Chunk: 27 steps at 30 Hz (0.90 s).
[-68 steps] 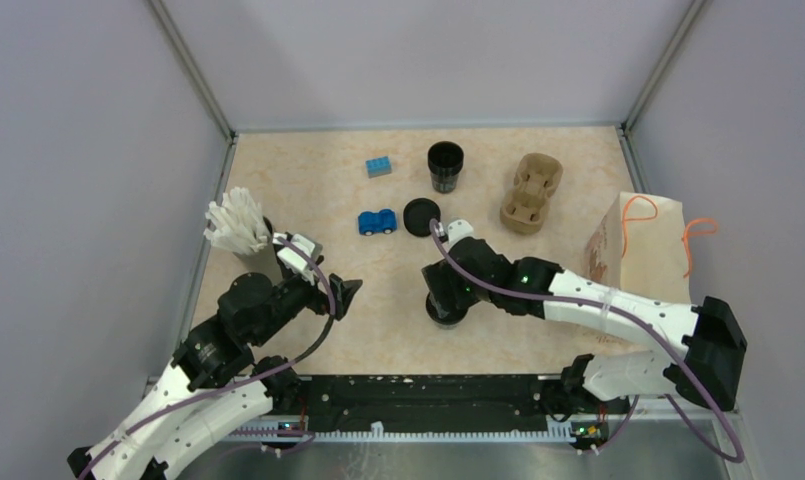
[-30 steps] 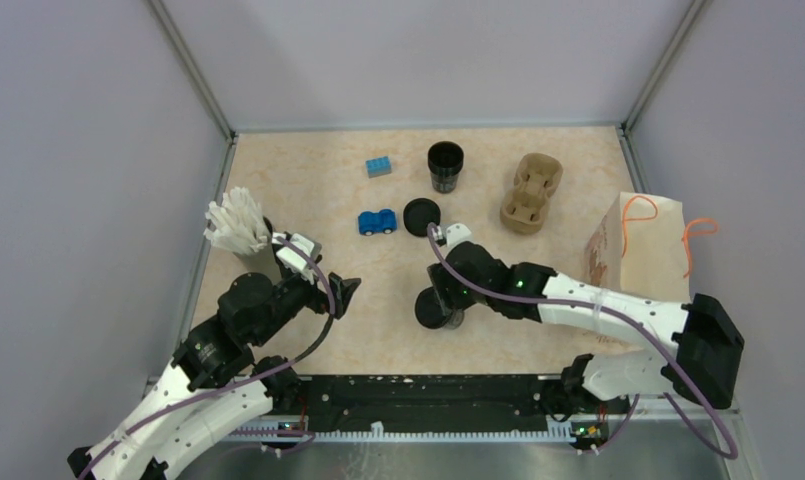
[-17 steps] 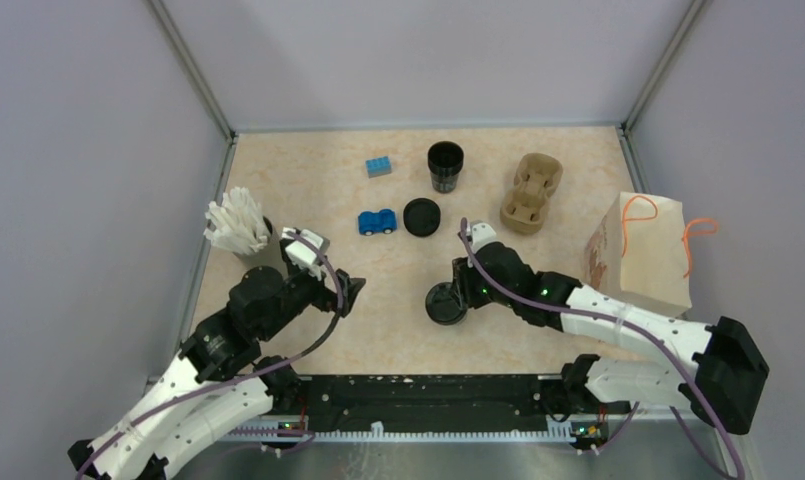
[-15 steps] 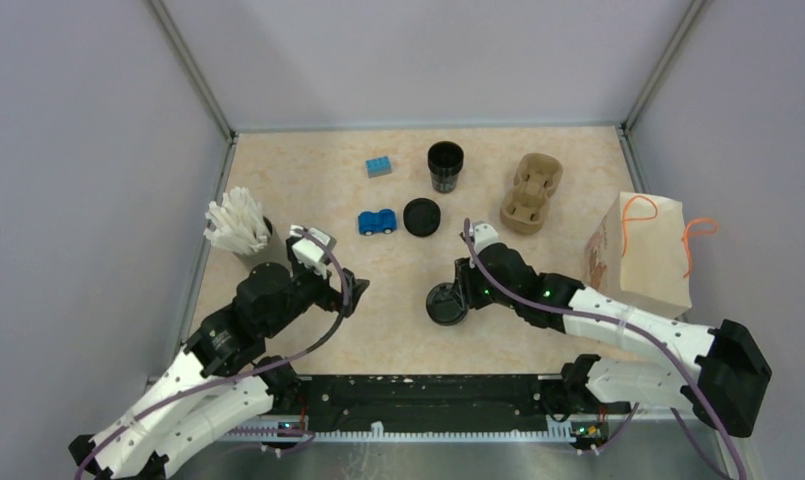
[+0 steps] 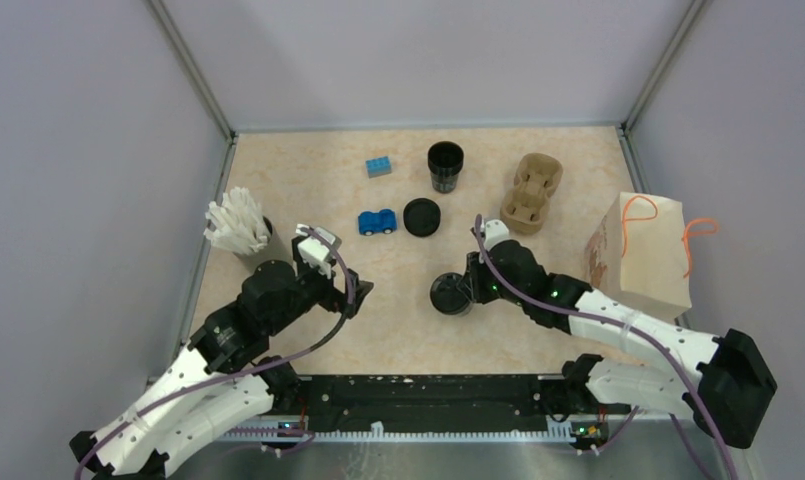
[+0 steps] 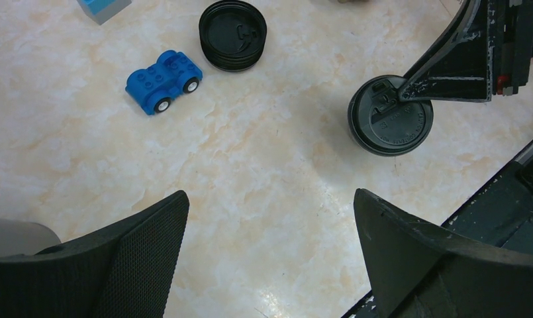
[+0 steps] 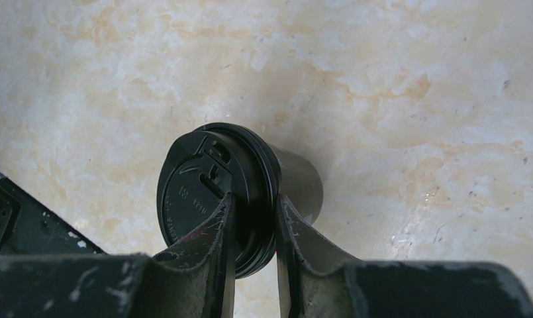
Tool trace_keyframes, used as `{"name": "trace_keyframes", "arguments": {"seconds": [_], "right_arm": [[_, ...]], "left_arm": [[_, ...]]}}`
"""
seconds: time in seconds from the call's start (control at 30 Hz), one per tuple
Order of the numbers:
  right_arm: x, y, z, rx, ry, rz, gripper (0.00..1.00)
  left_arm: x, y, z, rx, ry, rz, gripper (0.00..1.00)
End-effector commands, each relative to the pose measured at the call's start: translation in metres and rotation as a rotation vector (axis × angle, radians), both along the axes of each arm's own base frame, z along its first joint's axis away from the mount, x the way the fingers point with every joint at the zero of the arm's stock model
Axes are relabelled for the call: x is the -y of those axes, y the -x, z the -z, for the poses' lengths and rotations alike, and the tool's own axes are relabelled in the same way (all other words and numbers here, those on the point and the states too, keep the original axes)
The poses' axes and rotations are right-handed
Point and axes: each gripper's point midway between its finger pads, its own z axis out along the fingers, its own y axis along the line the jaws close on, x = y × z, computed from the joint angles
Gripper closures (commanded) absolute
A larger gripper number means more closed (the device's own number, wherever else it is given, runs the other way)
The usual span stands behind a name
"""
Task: Pack the takeout coffee
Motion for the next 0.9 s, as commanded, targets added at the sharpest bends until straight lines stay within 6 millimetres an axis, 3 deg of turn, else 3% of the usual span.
{"name": "trace_keyframes", "arguments": {"seconds": [0.0, 0.17, 0.3, 0.5, 0.73, 0.87], "right_arm": [[-0.001, -0.021, -0.023, 0.095, -0.079, 0.016, 0.90], [-0.022, -0.033, -0.052, 0.126, -0.202, -0.019, 0.91], [-0.052, -0.046, -0.073, 0.130, -0.304, -0.053, 0.91], [-0.103, -0.069, -0.098, 0.096, -0.476, -0.079, 0.90], [-0.183, -0.093, -0.107, 0.077, -0.505, -0.110, 0.90], [-0.228, -0.102, -0.094, 0.046, -0.522, -0.121, 0.89]], "left_arm": [[0.005, -0.003, -0.010, 0.029, 0.041, 0.008, 0.01], [0.003, -0.007, -0.008, 0.016, 0.035, -0.025, 0.01], [-0.010, -0.017, -0.012, 0.000, 0.034, -0.140, 0.01], [-0.034, -0.025, -0.050, 0.091, 0.059, -0.257, 0.01], [-0.058, -0.025, -0.076, 0.199, 0.093, -0.339, 0.01], [-0.071, -0.022, -0.076, 0.264, 0.118, -0.370, 0.01]]}}
